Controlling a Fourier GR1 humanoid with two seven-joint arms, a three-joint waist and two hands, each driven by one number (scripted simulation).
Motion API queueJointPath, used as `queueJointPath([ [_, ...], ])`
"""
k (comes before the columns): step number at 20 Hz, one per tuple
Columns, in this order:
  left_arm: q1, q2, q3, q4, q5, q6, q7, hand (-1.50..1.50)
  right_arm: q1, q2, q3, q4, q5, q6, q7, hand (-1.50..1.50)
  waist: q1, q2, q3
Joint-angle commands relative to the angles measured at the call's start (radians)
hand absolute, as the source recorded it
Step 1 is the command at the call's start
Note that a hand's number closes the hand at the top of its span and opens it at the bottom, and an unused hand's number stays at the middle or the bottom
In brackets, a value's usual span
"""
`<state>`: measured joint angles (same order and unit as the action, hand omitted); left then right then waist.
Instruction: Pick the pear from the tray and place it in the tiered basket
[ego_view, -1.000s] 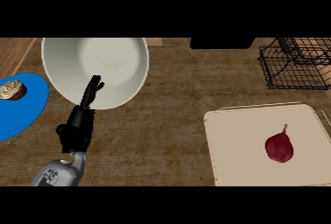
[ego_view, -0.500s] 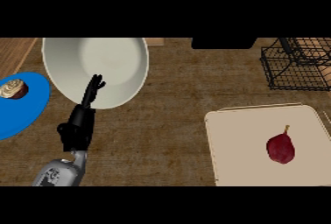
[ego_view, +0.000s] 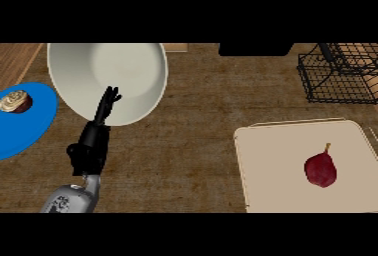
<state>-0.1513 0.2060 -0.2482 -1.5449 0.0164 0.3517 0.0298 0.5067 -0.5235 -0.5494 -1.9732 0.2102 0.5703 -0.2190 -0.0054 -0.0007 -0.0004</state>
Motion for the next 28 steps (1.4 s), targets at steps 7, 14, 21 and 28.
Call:
queueJointPath([
  [7, -0.035, -0.052, 0.034, 0.023, -0.059, -0.023, 0.012, 0.0, -0.137, -0.007, -0.039, 0.045, 0.135, 0.072, 0.02, -1.5, 0.002, 0.001, 0.0],
  [14, -0.008, -0.1, 0.023, 0.026, -0.085, -0.018, -0.009, 0.0, -0.125, 0.1, 0.087, 0.126, 0.423, -0.145, -0.199, -1.5, 0.003, 0.0, 0.001],
  [21, -0.038, -0.086, 0.095, 0.083, -0.055, -0.095, -0.033, 0.0, -0.26, 0.126, 0.069, 0.183, 0.46, -0.123, -0.049, -1.5, 0.004, 0.002, 0.0],
  [28, 0.074, -0.109, 0.061, -0.063, -0.116, -0.08, 0.008, 0.0, -0.265, 0.156, 0.054, 0.254, 0.477, -0.112, -0.11, -1.5, 0.006, 0.0, 0.0],
])
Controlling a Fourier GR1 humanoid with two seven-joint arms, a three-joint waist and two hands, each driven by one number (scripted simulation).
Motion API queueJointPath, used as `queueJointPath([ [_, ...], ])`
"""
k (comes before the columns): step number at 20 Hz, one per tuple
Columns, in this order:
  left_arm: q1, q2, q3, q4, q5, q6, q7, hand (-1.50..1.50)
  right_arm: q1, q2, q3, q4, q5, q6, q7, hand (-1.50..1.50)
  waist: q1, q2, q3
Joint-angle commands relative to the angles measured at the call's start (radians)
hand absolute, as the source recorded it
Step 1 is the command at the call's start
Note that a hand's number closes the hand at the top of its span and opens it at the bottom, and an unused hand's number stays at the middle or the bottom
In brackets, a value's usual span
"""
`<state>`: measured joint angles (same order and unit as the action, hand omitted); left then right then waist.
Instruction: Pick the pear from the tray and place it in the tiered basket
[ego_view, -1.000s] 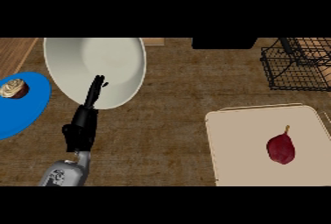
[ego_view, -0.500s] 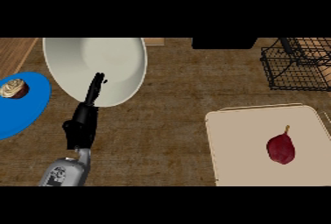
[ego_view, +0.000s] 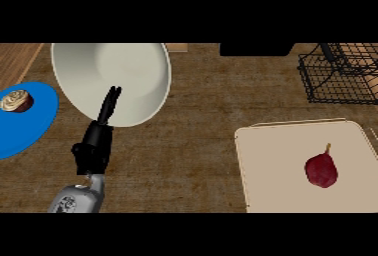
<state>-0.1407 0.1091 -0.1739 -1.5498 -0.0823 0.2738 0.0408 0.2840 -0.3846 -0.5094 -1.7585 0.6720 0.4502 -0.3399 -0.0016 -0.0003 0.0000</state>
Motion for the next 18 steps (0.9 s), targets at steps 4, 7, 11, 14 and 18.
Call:
queueJointPath([
  [4, 0.006, 0.003, 0.032, -0.057, -0.013, -0.043, 0.062, 0.0, -0.064, -0.013, -0.003, 0.129, 0.028, 0.008, -0.055, -1.5, 0.001, 0.0, 0.0],
  [7, -0.011, -0.044, 0.021, 0.044, -0.051, -0.006, -0.017, 0.0, -0.107, 0.035, 0.05, 0.157, 0.059, -0.043, -0.05, -1.5, 0.0, 0.0, 0.0],
  [11, 0.083, -0.058, -0.007, -0.061, -0.066, -0.012, 0.004, 0.0, -0.062, 0.047, 0.039, 0.136, 0.055, -0.039, -0.089, -1.5, 0.0, -0.001, 0.0],
  [14, -0.095, -0.053, 0.064, 0.064, -0.06, -0.028, 0.017, 0.0, -0.138, -0.008, 0.034, 0.247, 0.065, -0.048, -0.131, -1.5, -0.002, 0.001, 0.0],
  [18, 0.0, -0.048, 0.055, -0.055, -0.06, -0.056, 0.045, 0.0, -0.088, 0.047, 0.063, 0.117, 0.071, -0.004, -0.052, -1.5, -0.001, 0.0, 0.0],
])
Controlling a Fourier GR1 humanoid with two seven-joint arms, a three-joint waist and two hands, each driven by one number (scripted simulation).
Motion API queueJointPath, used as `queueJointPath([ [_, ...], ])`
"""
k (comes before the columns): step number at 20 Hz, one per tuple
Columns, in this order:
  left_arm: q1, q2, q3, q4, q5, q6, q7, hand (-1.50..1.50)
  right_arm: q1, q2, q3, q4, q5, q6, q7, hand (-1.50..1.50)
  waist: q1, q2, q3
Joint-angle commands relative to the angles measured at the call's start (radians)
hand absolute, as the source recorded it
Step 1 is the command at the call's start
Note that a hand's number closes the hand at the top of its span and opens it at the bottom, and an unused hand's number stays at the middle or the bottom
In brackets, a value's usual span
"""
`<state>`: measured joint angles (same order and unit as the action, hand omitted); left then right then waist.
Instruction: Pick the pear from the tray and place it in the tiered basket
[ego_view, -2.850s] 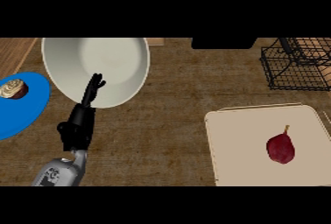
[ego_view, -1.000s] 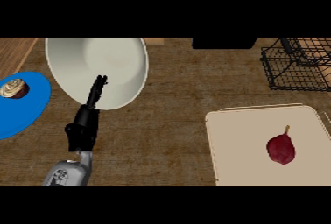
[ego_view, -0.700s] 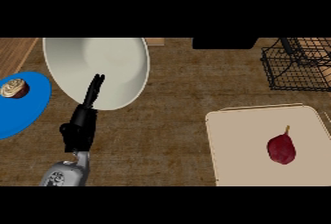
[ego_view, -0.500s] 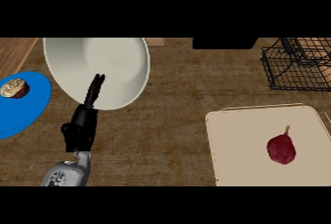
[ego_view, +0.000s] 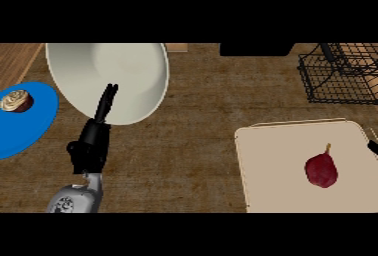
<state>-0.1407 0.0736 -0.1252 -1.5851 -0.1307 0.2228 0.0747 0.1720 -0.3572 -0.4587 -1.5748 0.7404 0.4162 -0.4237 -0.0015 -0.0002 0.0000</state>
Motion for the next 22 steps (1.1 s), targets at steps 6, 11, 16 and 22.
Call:
queueJointPath([
  [6, -0.007, -0.024, 0.032, 0.043, -0.013, -0.022, -0.05, 0.0, -0.059, -0.002, 0.037, 0.064, 0.029, 0.011, 0.022, -1.5, 0.0, 0.0, 0.0],
  [11, 0.059, -0.015, 0.036, 0.001, 0.001, -0.063, -0.068, 0.0, -0.111, 0.019, 0.074, 0.106, 0.057, -0.017, 0.07, -1.5, 0.002, 0.0, 0.0],
  [16, -0.051, -0.047, 0.045, 0.043, -0.027, -0.032, -0.001, 0.0, -0.105, 0.005, 0.046, 0.162, 0.031, -0.037, 0.024, -1.5, -0.001, 0.0, 0.0],
  [22, 0.031, -0.043, 0.051, 0.026, -0.027, -0.047, -0.074, 0.0, -0.152, 0.088, 0.138, 0.201, 0.091, -0.132, 0.072, -1.5, 0.002, 0.0, 0.0],
])
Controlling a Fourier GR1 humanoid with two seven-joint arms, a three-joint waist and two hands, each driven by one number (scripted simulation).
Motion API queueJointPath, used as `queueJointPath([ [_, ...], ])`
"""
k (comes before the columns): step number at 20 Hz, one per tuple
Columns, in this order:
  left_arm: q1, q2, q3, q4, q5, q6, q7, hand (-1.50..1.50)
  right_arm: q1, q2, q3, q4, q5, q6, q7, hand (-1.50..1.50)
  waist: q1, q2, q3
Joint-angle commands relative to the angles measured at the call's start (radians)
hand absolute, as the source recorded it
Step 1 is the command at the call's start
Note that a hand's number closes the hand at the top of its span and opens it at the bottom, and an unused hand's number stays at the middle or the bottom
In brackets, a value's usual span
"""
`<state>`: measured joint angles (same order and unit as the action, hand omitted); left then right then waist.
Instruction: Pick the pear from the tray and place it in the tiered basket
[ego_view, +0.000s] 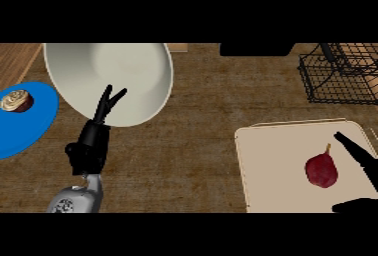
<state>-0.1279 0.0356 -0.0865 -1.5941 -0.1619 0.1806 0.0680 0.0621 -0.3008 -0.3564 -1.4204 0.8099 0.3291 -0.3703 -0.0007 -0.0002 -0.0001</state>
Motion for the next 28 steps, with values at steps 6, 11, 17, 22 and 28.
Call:
queueJointPath([
  [6, -0.051, -0.013, 0.041, 0.105, 0.0, -0.008, -0.059, 0.0, -0.088, -0.009, 0.023, 0.093, -0.017, -0.014, 0.032, -1.5, 0.0, 0.0, 0.0],
  [11, 0.034, -0.009, 0.001, -0.034, -0.016, -0.018, 0.007, 0.0, -0.051, 0.029, 0.019, 0.162, -0.036, -0.105, -0.051, -1.5, 0.002, 0.0, 0.0],
  [17, 0.005, 0.004, 0.017, 0.039, -0.012, -0.034, -0.025, 0.0, -0.067, 0.022, -0.013, 0.224, -0.043, -0.223, -0.118, 1.5, 0.002, 0.0, 0.001],
  [22, 0.032, -0.034, -0.011, 0.06, -0.028, 0.012, -0.074, 0.0, -0.125, 0.056, 0.05, 0.18, 0.073, -0.36, -0.039, 1.5, 0.004, 0.0, 0.0],
  [28, -0.003, 0.0, 0.025, 0.033, -0.006, -0.03, -0.028, 0.0, -0.139, 0.031, 0.118, 0.19, 0.241, -0.389, 0.121, 1.5, 0.008, 0.001, -0.001],
])
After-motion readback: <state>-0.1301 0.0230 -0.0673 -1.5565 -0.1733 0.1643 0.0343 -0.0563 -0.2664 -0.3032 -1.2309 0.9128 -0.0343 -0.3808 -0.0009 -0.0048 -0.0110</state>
